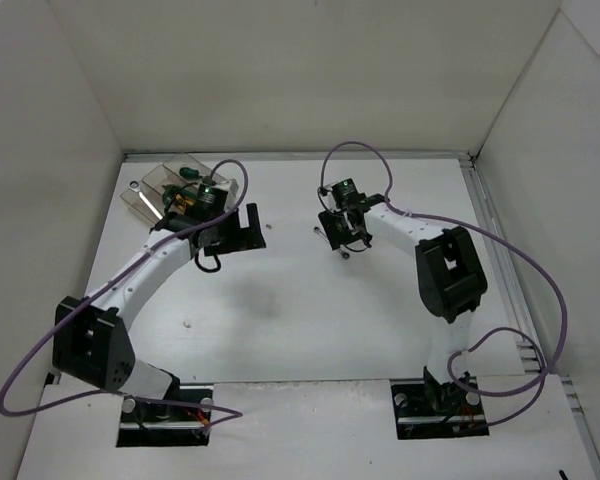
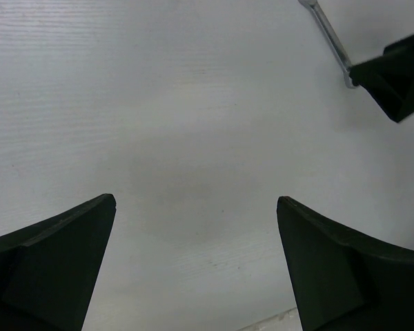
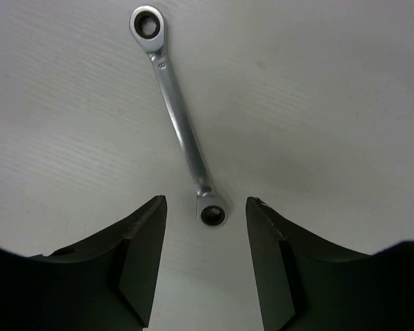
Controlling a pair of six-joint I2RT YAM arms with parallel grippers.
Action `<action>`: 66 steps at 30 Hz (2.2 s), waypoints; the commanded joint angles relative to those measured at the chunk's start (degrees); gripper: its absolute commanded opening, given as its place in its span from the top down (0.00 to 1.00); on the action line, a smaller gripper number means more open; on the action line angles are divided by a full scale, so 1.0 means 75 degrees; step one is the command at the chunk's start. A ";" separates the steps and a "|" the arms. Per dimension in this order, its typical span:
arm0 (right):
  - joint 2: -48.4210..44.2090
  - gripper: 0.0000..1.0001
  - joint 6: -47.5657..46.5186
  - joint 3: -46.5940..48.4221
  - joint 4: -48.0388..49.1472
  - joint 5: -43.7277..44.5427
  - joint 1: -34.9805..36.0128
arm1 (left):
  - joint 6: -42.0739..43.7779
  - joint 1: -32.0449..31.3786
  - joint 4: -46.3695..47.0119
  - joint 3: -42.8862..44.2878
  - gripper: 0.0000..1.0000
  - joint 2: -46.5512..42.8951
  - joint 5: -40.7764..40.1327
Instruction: Sort the tools into containers
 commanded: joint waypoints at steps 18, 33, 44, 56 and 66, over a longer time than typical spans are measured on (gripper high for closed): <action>0.1227 0.67 -0.0755 0.0768 -0.0014 -0.0361 -0.0064 | 0.0298 0.0569 0.0349 -0.0960 0.00 -0.1371 0.0516; 0.0256 1.00 -0.0263 0.0546 -0.0227 -0.0853 0.0228 | 0.0007 0.0640 0.1120 -0.1076 0.00 -0.1219 0.1008; -0.1233 1.00 0.0194 0.0007 -0.0004 -0.1462 0.0709 | -0.1622 0.0359 0.2644 -0.0866 0.01 -0.0539 0.2227; -0.2323 1.00 0.0733 -0.0158 0.0114 -0.1967 0.1354 | -0.2783 -0.0403 0.3769 -0.0117 0.07 0.0140 0.2051; -0.2698 1.00 0.0862 -0.0134 0.0172 -0.2061 0.1448 | -0.2959 -0.0650 0.3841 0.0458 0.29 0.0926 0.2297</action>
